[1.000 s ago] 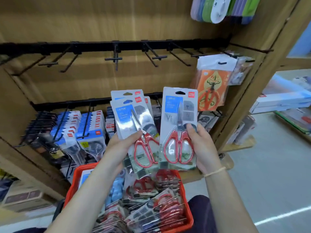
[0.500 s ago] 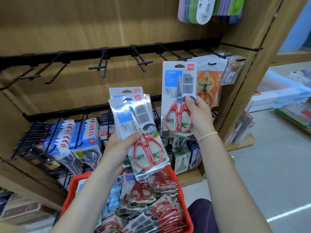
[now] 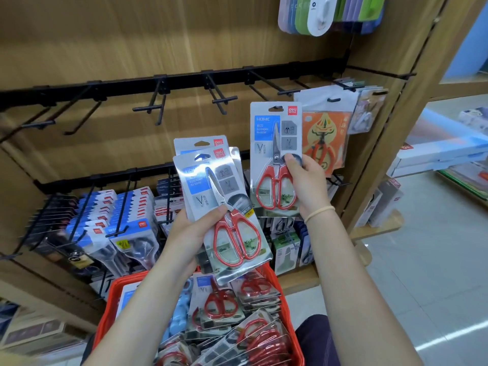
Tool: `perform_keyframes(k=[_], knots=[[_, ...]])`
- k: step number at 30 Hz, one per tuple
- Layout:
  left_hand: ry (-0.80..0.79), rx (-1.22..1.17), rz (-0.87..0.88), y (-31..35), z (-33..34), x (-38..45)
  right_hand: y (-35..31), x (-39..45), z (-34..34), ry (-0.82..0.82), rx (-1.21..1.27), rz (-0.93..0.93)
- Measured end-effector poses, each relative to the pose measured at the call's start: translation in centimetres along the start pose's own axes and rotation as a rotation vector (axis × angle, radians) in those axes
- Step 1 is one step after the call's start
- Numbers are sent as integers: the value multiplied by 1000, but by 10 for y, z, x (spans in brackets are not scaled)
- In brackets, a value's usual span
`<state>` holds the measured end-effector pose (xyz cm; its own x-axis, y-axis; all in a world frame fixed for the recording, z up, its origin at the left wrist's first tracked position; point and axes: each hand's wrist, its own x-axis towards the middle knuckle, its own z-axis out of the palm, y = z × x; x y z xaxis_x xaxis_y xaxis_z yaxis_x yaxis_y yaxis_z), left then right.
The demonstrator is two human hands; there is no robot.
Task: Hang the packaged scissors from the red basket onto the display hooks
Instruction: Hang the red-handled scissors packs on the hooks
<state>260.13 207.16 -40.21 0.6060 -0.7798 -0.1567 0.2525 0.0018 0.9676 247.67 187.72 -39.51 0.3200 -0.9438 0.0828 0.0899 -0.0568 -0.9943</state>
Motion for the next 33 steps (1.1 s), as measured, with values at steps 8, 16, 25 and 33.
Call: perform_keyframes(k=[8, 16, 25, 33], knots=[[6, -20, -25, -7, -2, 3, 18, -20, -2, 83, -83, 126], [-13, -47, -56, -14, 2, 5, 22, -90, 3, -254, -228, 106], [7, -47, -78, -14, 5, 4, 32, -107, 7, -298, -130, 116], [-9, -8, -59, -17, 1, -1, 26, -103, -1, -101, 14, -13]])
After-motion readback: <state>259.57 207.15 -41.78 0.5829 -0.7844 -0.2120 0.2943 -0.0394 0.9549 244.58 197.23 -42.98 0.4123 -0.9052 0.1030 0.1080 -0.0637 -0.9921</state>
